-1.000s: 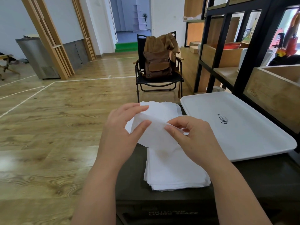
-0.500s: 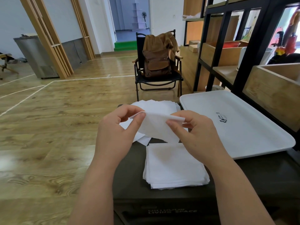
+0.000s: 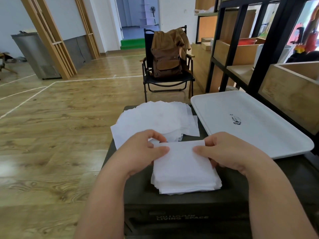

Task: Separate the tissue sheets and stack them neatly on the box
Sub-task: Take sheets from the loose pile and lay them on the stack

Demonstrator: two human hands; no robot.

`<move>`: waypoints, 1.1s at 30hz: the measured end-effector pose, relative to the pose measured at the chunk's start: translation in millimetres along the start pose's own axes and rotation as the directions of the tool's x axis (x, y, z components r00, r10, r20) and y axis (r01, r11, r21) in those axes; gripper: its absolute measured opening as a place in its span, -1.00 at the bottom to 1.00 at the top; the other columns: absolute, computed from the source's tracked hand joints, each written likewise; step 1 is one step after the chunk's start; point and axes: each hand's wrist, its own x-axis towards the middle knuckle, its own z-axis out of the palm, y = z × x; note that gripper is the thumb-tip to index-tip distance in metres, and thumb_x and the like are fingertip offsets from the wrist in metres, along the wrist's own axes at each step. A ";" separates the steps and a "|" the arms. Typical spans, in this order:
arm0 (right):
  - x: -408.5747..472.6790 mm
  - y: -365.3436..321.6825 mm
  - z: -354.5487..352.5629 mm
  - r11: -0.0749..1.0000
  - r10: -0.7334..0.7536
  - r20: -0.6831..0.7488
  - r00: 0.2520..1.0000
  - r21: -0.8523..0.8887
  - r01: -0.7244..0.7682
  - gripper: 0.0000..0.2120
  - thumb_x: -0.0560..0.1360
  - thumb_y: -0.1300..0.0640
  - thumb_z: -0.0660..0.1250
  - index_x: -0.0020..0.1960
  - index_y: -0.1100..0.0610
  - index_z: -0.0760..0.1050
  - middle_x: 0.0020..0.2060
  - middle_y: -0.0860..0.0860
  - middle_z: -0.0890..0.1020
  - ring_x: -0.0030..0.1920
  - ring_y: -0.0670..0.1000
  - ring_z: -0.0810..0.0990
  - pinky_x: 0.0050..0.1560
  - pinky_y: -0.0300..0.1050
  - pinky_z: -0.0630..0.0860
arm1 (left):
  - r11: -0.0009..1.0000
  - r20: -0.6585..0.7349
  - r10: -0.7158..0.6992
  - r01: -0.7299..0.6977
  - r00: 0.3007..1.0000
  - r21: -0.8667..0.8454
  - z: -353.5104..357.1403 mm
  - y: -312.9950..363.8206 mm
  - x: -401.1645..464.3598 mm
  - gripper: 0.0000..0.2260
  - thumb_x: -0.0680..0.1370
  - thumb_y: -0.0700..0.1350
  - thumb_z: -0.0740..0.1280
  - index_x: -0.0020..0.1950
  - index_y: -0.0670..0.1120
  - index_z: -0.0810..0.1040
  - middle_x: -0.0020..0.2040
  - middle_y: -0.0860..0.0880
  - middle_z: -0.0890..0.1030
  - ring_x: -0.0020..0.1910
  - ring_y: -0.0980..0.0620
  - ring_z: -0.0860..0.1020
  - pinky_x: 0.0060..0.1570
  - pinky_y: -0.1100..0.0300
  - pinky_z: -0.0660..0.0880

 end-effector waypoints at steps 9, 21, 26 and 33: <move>6.2 -2.1 5.9 0.970 0.086 -0.067 0.994 -0.220 -0.099 -0.77 0.52 -0.02 0.36 -0.18 0.14 0.52 -0.10 0.10 0.68 -0.05 0.09 0.66 0.08 -0.03 0.55 | 0.984 0.001 -0.129 0.128 0.992 0.122 5.8 -2.5 5.6 -0.84 0.50 0.01 0.46 0.04 0.11 0.53 -0.19 0.05 0.66 -0.18 0.10 0.61 -0.05 0.15 0.55; 11.9 1.4 7.4 0.996 0.051 -0.368 0.928 -0.048 -0.074 -0.78 0.52 -0.16 0.31 -0.17 -0.05 0.43 -0.27 -0.05 0.61 -0.24 -0.06 0.59 -0.32 -0.20 0.40 | 0.858 -0.337 0.286 -0.083 0.897 0.507 25.9 -27.5 52.0 -0.43 0.59 -0.09 0.31 0.57 0.06 0.20 0.46 -0.01 0.40 0.47 -0.04 0.30 0.41 0.08 0.20; 13.7 2.6 8.1 0.996 0.009 -0.393 0.920 -0.082 -0.045 -0.79 0.53 -0.17 0.28 -0.18 -0.09 0.38 -0.25 -0.10 0.56 -0.26 -0.12 0.52 -0.36 -0.25 0.29 | 0.841 -0.528 0.356 -0.018 0.771 0.540 23.0 -34.4 51.2 -0.71 0.62 -0.20 0.19 0.25 -0.02 0.62 0.08 -0.01 0.69 0.05 -0.05 0.60 0.06 0.14 0.40; 18.9 -1.5 14.6 0.990 -0.133 -0.402 0.906 -0.093 0.104 -0.83 0.52 -0.16 0.29 -0.17 -0.12 0.43 -0.23 -0.15 0.54 -0.21 -0.15 0.49 -0.32 -0.31 0.29 | 0.855 -0.523 0.374 -0.067 0.766 0.514 16.6 -19.8 34.2 -0.56 0.62 0.06 0.24 -0.41 -0.10 0.31 -0.49 0.02 0.31 -0.43 0.04 0.32 -0.39 0.19 0.22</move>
